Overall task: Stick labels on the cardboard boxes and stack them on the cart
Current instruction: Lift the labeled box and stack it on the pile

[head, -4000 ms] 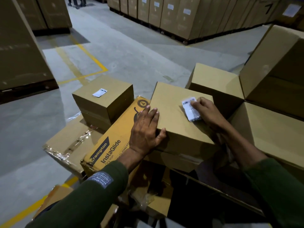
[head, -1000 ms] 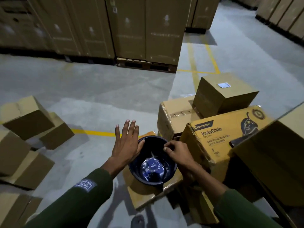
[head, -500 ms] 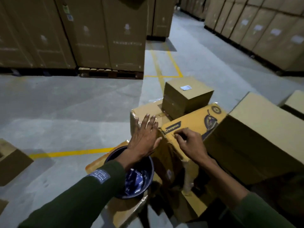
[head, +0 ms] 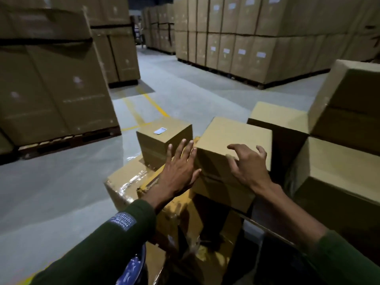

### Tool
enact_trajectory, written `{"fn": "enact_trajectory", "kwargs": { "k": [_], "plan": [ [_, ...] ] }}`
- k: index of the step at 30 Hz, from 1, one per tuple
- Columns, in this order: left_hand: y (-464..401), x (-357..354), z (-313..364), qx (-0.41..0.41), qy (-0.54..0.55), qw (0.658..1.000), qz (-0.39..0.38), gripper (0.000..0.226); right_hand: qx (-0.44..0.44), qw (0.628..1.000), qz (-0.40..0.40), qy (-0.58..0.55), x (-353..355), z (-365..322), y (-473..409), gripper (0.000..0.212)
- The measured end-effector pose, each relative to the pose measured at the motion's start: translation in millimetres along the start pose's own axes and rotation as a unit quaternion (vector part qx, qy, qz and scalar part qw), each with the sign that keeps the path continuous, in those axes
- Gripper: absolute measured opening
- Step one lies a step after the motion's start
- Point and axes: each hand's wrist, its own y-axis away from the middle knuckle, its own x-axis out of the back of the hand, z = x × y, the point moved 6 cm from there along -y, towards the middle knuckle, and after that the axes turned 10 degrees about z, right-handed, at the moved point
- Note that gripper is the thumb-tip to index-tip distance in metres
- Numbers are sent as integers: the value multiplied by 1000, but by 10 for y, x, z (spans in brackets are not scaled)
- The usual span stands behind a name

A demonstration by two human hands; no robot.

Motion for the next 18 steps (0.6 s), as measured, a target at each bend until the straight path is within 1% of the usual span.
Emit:
{"fn": "enact_trajectory", "kwargs": {
  "k": [3,5,6,8,12,15,18],
  "plan": [
    [-152,-123,182,-20,6,999,-26,75,-50,985,-131,104,-62,421,267,58],
    [-249,-179,229,-33,5,999,-36,77,-62,969,-206,123,-102,590,447,72],
    [-307,-193,237,-38,4,999,-37,78,-63,966,-223,116,-109,634,512,76],
    [-414,-202,229,-47,9,998,-39,81,-62,967,-228,96,-103,641,559,79],
    [-633,-321,212,-78,32,994,-66,91,-81,970,-212,84,-107,625,483,81],
    [-765,-413,203,-105,36,992,-61,101,-96,973,-185,95,-141,596,442,87],
    [-925,-474,173,-131,38,989,-60,101,-102,972,-169,129,-204,565,422,88]
  ]
}}
